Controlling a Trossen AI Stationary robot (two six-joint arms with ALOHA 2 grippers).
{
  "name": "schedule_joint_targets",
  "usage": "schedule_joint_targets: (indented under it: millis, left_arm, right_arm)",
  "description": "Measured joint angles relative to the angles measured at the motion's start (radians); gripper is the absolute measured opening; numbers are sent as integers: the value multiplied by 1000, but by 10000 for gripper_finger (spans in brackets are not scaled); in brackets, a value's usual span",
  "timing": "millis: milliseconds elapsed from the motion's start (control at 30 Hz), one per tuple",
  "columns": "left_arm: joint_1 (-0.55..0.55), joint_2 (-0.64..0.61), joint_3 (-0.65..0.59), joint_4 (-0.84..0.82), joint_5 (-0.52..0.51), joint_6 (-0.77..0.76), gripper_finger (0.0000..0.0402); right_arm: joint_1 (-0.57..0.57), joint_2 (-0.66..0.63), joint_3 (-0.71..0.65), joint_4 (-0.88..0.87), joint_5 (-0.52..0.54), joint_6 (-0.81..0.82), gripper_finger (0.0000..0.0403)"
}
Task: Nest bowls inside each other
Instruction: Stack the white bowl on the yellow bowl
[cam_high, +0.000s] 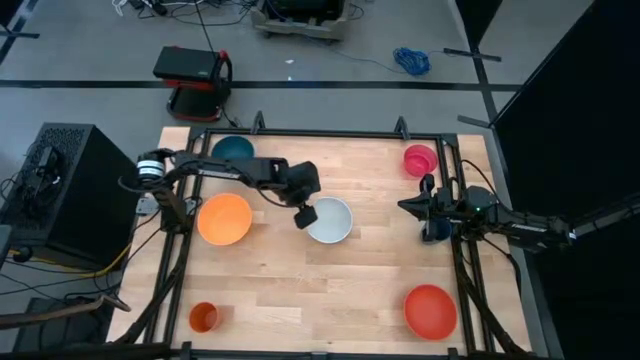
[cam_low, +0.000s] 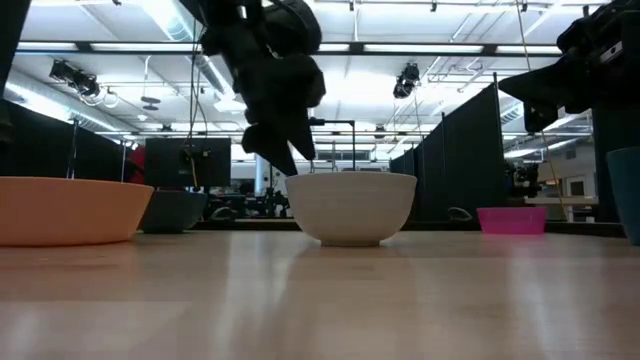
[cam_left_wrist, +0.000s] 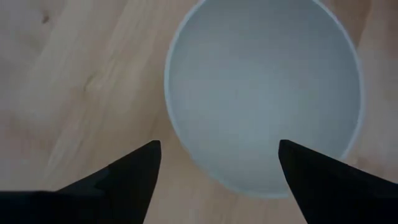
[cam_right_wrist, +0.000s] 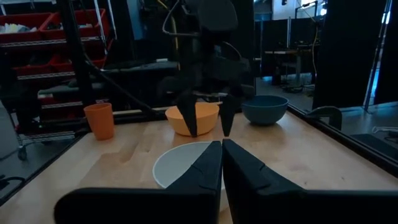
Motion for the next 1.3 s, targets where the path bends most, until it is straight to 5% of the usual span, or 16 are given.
schedule_joint_targets:
  millis: [367,567,1067,1300]
  left_arm:
    - [18,92,34,-61,-26,-44,282]
    - [18,85,37,-39,-17,-19,147]
    - [17,27,204,-285,-34,81,6]
    - [17,-126,382,-766,-244,6,1]
  right_arm:
    - [0,0,0,0,0,-4,0]
    - [0,0,0,0,5,-5,0]
    - [0,0,0,-2,6,-5,0]
    - [0,0,0,-16,6,-4,0]
